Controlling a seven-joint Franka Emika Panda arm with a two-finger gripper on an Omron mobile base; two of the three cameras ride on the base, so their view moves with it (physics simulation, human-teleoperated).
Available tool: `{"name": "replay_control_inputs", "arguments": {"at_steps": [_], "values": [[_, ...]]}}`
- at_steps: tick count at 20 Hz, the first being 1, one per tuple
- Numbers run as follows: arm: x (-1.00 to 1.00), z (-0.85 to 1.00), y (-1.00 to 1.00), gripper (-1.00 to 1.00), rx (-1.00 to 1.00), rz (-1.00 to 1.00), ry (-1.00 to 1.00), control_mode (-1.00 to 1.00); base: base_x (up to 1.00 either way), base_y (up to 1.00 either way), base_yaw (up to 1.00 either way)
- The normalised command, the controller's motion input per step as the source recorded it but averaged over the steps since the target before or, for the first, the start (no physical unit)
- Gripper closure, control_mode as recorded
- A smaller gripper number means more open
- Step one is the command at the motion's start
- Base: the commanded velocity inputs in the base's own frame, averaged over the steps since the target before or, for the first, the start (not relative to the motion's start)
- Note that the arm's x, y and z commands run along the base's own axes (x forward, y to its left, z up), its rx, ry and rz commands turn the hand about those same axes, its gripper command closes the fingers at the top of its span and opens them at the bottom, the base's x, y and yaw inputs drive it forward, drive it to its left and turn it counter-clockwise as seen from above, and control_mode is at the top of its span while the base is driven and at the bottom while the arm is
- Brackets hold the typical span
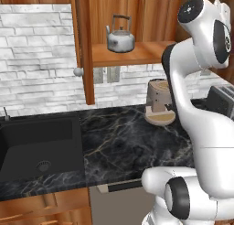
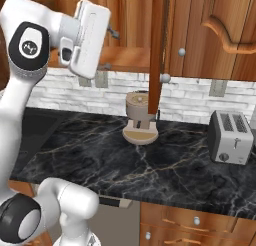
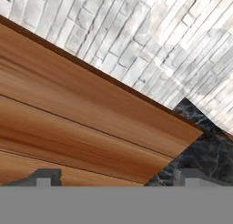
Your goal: Open the cabinet, pick the kettle from the cabinet, and place it in the sink.
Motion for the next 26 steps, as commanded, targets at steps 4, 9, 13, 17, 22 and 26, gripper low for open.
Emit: {"name": "replay_control_inputs", "arguments": {"at_steps": [4,9,13,17,22,26], "values": [[-0.22,0.07,0.44,-1.00,-0.11,0.23,0.00,-1.00,0.00,0.00,0.00],[-0.23,0.12,0.36,-1.00,-0.11,0.31,0.01,-1.00,0.00,0.00,0.00],[-0.23,0.13,0.32,-1.00,-0.15,0.37,0.01,-1.00,0.00,0.00,0.00],[-0.22,0.14,0.28,-1.00,-0.20,0.38,0.02,-1.00,0.00,0.00,0.00],[-0.25,0.09,0.26,-1.00,-0.23,0.40,0.02,-1.00,0.00,0.00,0.00],[-0.23,0.10,0.24,-1.00,-0.23,0.40,0.04,-1.00,0.00,0.00,0.00]]}}
